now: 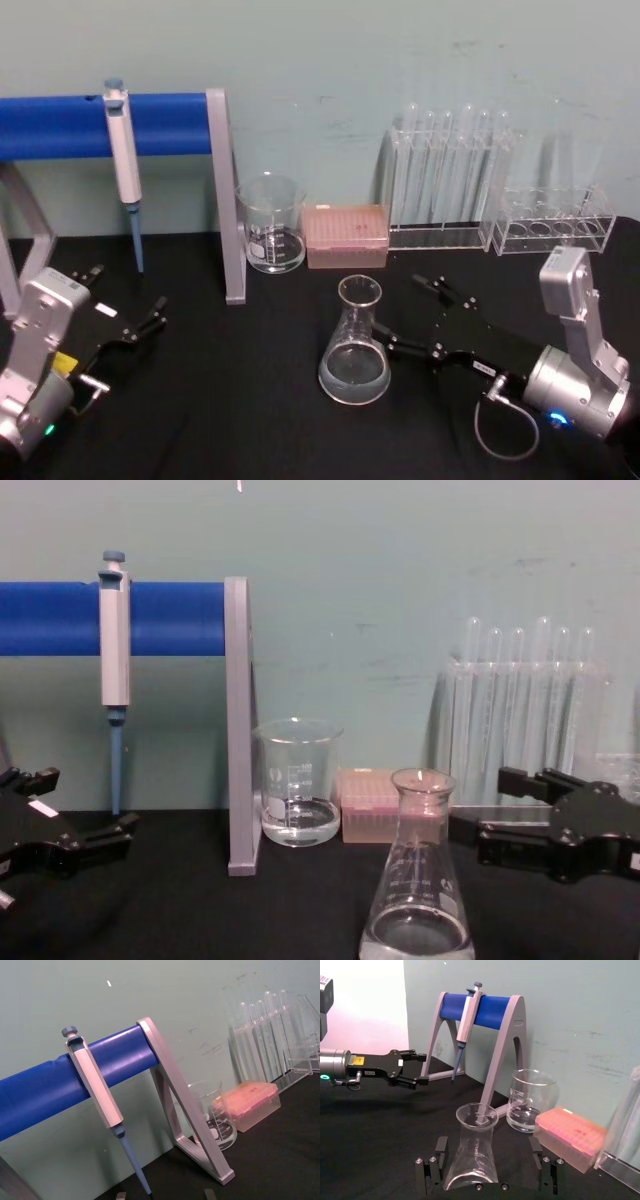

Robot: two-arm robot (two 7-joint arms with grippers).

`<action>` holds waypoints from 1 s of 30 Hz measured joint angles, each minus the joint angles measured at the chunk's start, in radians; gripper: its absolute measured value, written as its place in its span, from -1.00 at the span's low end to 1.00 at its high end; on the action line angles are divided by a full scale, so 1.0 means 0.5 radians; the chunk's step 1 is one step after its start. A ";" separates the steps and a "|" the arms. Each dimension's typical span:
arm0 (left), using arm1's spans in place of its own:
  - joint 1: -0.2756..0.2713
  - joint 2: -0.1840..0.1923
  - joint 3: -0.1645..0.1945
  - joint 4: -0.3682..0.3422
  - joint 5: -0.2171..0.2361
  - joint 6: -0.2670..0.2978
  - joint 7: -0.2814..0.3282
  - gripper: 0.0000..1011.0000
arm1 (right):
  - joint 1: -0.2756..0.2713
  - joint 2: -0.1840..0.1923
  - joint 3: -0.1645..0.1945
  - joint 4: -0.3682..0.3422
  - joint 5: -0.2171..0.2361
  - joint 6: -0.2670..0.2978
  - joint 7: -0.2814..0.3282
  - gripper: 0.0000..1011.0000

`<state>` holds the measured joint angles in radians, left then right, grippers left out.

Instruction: Grasp the erlenmeyer flask with one hand, shake it three times, then place it back.

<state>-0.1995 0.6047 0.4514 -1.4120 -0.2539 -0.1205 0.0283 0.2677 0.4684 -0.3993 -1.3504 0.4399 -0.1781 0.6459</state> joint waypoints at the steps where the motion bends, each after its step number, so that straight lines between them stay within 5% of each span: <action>1: 0.000 0.000 0.000 0.000 0.000 0.000 0.000 0.98 | 0.009 -0.004 -0.005 0.010 0.005 0.000 0.007 0.98; 30: 0.000 0.000 0.000 0.000 0.000 0.000 0.000 0.98 | 0.189 -0.104 -0.119 0.249 0.078 -0.014 0.122 0.98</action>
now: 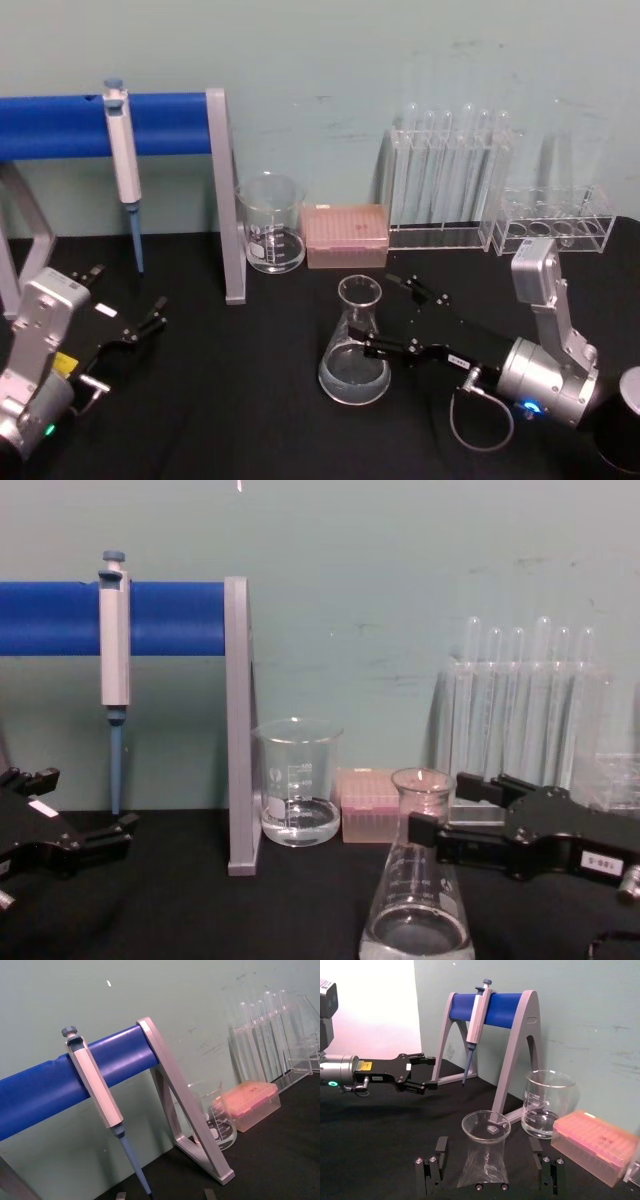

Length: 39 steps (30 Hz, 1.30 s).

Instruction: Grasp the erlenmeyer flask with one hand, shake it three times, then place it back.

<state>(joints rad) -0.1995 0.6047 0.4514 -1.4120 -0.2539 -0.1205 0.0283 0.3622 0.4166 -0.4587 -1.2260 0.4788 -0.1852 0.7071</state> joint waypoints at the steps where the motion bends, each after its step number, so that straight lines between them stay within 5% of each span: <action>1: 0.000 0.000 0.000 0.000 0.000 0.000 0.000 0.98 | 0.004 -0.002 -0.003 0.006 0.000 -0.001 0.003 0.98; 39: 0.000 0.000 0.000 0.000 0.000 0.000 0.000 0.98 | 0.151 -0.094 -0.083 0.206 -0.011 -0.002 0.038 0.98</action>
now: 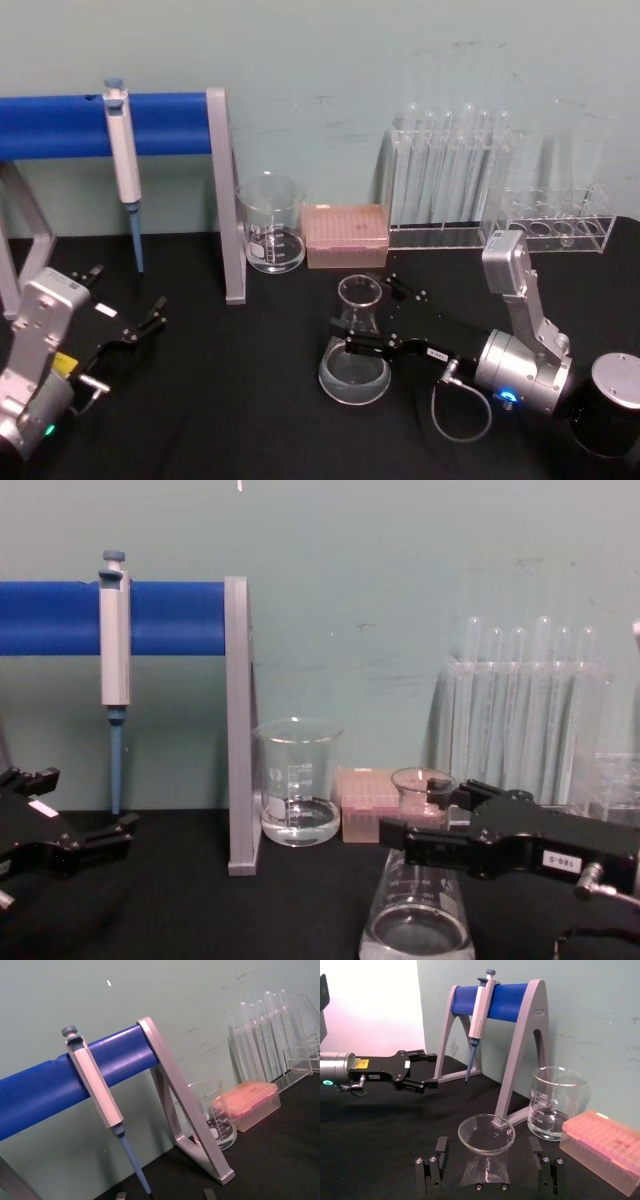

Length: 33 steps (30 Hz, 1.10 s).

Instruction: Grasp the erlenmeyer flask with one hand, shake it three times, then place it back.

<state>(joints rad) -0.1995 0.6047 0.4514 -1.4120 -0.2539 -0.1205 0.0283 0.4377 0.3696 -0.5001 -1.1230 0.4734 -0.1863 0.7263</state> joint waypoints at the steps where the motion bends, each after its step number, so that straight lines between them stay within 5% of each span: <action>1: 0.000 0.000 0.000 0.000 0.000 0.000 0.000 0.98 | 0.000 -0.001 0.000 0.000 0.000 0.004 -0.002 0.98; 21: 0.000 0.000 0.000 0.000 0.000 0.000 0.000 0.98 | -0.001 0.000 0.003 -0.002 -0.002 0.009 -0.008 0.98; 33: 0.000 0.000 0.000 0.000 0.000 0.000 0.000 0.98 | -0.002 0.001 0.003 -0.004 -0.003 0.007 -0.008 0.45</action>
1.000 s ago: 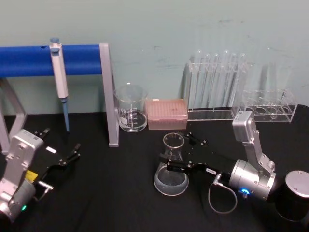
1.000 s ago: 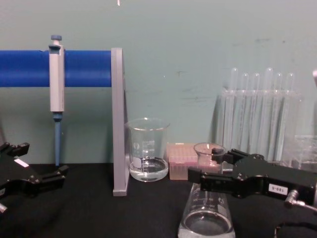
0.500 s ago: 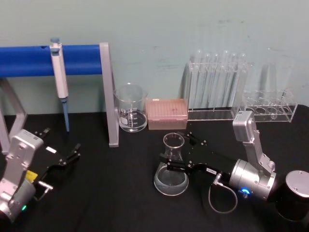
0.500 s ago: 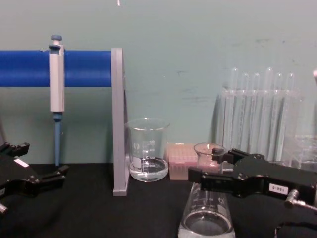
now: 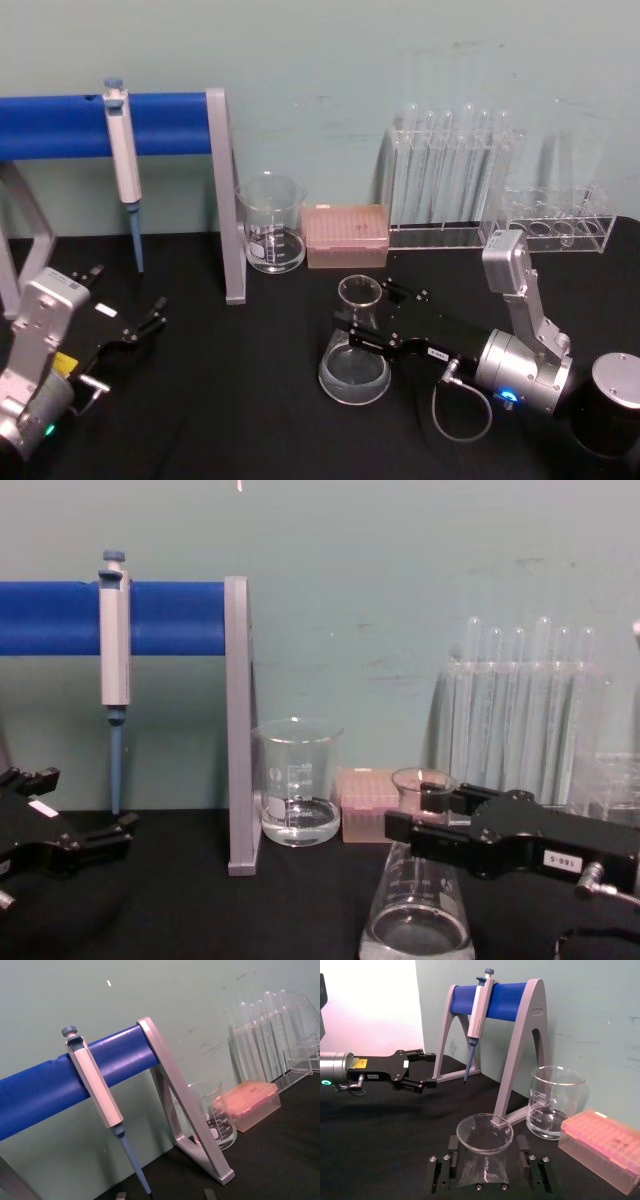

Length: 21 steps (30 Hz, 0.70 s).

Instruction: Grasp the erlenmeyer flask with one hand, shake it three times, then place it back.

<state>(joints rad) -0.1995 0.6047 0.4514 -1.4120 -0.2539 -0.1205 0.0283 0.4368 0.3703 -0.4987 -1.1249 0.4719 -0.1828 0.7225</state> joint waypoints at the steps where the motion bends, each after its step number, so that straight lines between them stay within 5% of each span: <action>1: 0.000 0.000 0.000 0.000 0.000 0.000 0.000 0.98 | 0.000 0.000 0.000 0.000 0.000 0.000 0.000 0.41; 8: 0.000 0.000 0.000 0.000 0.000 0.000 0.000 0.98 | 0.000 0.000 0.000 0.000 0.000 0.000 0.000 -0.08; 21: 0.000 0.000 0.000 0.000 0.000 0.000 0.000 0.98 | 0.000 0.000 0.000 0.000 0.001 0.000 0.000 -0.11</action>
<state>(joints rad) -0.1995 0.6047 0.4514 -1.4120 -0.2539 -0.1205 0.0283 0.4367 0.3702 -0.4987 -1.1250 0.4722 -0.1828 0.7224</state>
